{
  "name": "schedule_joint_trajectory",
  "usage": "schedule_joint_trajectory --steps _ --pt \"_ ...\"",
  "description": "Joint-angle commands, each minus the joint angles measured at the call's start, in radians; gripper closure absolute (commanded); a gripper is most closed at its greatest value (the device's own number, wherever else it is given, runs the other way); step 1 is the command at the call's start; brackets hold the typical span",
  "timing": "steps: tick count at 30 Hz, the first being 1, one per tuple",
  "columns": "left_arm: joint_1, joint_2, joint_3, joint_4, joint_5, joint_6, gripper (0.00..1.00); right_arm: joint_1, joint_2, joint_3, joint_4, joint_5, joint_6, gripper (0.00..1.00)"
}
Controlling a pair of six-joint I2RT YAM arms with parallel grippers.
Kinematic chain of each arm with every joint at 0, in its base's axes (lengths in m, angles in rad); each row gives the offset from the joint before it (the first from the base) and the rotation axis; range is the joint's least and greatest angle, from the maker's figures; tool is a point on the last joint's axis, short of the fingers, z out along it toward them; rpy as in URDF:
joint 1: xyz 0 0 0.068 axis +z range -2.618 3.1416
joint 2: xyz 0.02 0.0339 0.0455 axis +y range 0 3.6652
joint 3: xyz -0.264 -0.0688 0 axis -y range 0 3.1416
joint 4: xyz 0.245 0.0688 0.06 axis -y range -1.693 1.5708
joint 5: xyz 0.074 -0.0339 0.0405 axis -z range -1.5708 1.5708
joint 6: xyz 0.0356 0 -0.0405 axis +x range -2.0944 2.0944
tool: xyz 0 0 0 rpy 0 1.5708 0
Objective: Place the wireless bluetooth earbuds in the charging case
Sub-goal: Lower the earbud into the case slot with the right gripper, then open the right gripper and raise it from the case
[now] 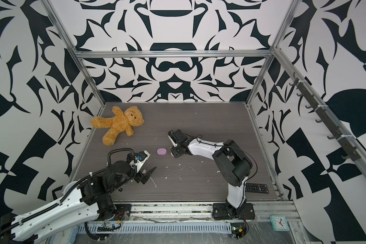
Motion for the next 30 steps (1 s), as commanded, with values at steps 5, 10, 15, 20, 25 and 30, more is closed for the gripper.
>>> schedule_joint_trajectory --steps 5,10,15,20,25,30 --pt "0.003 -0.013 -0.012 -0.002 0.005 0.002 0.01 -0.003 -0.07 -0.001 -0.028 0.021 0.028 0.69" --pt "0.004 -0.013 -0.012 -0.002 0.005 0.002 0.01 -0.003 -0.095 -0.017 -0.024 0.01 0.041 0.68" --pt "0.003 -0.014 -0.012 -0.002 0.004 0.003 0.01 -0.004 -0.12 -0.038 -0.023 0.0 0.056 0.67" --pt "0.003 -0.01 -0.011 -0.001 0.005 0.002 0.01 -0.003 -0.171 -0.078 -0.021 -0.028 0.103 0.66" --pt "0.003 -0.01 -0.011 -0.002 0.006 0.003 0.01 0.002 -0.236 -0.19 0.065 -0.116 0.213 0.64" --pt "0.003 -0.007 -0.01 -0.001 0.009 0.004 0.01 0.014 -0.27 -0.291 0.176 -0.172 0.303 0.62"
